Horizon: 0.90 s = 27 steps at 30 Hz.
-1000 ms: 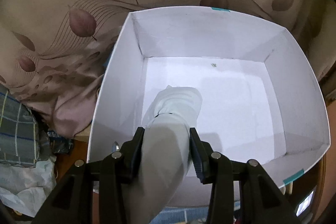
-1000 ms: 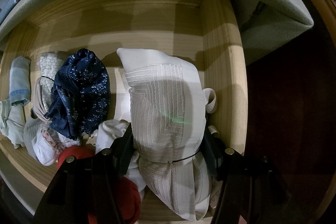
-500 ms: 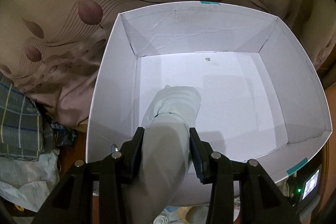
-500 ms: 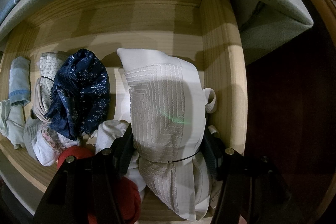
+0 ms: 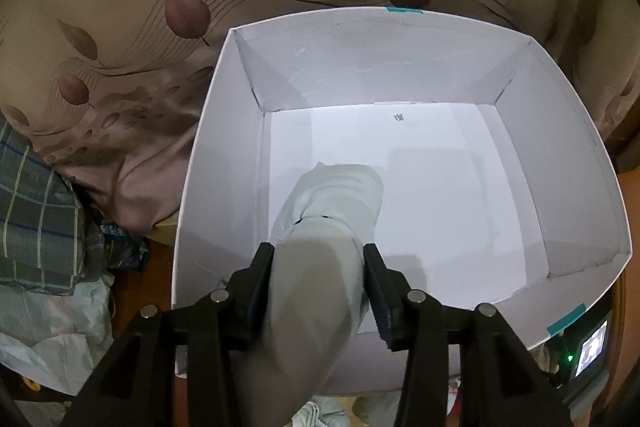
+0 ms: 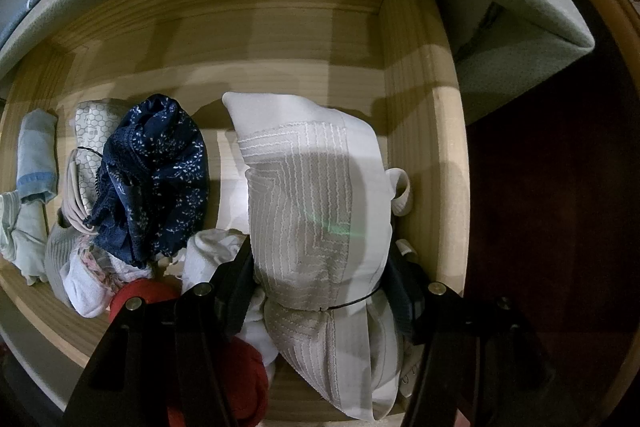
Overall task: Take underwear out of drawer
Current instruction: 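Lower the white garment into the white box and open the left gripper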
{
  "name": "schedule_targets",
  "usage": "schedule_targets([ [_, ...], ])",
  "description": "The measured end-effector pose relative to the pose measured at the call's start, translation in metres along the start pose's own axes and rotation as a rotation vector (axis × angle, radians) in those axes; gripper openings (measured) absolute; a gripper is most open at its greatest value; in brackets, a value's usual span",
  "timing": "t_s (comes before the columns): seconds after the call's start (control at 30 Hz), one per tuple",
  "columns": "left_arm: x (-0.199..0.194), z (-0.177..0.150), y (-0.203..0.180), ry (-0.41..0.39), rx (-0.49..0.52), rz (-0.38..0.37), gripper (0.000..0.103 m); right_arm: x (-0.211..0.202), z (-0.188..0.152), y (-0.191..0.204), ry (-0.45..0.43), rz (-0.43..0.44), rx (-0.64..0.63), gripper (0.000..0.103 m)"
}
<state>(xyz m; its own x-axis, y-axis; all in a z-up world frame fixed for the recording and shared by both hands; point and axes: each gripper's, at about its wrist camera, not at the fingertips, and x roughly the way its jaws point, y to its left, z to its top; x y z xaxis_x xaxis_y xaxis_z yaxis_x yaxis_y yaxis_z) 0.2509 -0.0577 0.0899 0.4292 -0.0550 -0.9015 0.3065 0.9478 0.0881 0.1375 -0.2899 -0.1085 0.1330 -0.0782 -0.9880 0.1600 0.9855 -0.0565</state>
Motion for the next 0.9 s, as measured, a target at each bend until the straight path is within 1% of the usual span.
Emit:
schedule_targets([
  [0.17, 0.000, 0.005, 0.000, 0.020, -0.015, 0.004, 0.050, 0.000, 0.000, 0.000, 0.000, 0.000, 0.000, 0.055],
  [0.27, -0.005, 0.007, 0.002, 0.009, -0.027, -0.011, 0.050, 0.000, 0.000, 0.000, 0.000, 0.000, 0.000, 0.055],
  [0.4, -0.016, 0.007, 0.006, -0.019, -0.042, -0.046, 0.050, 0.000, 0.000, 0.001, 0.000, 0.000, 0.001, 0.055],
  [0.53, -0.025, 0.009, 0.011, 0.002, -0.048, -0.102, 0.051, 0.000, 0.000, 0.000, 0.000, 0.000, 0.001, 0.055],
  [0.57, -0.027, 0.010, 0.011, -0.001, -0.049, -0.105, 0.051, 0.001, 0.000, 0.001, 0.000, 0.000, 0.000, 0.055],
  [0.67, -0.039, 0.009, 0.012, -0.023, -0.042, -0.114, 0.057, 0.001, 0.000, 0.001, 0.000, 0.000, -0.001, 0.055],
  [0.77, -0.048, 0.007, 0.013, -0.032, -0.047, -0.125, 0.057, 0.001, 0.000, 0.001, -0.001, 0.001, -0.001, 0.055],
  [0.9, -0.057, 0.001, 0.015, -0.036, -0.052, -0.106, 0.057, 0.001, 0.000, 0.001, 0.000, 0.000, 0.000, 0.055],
])
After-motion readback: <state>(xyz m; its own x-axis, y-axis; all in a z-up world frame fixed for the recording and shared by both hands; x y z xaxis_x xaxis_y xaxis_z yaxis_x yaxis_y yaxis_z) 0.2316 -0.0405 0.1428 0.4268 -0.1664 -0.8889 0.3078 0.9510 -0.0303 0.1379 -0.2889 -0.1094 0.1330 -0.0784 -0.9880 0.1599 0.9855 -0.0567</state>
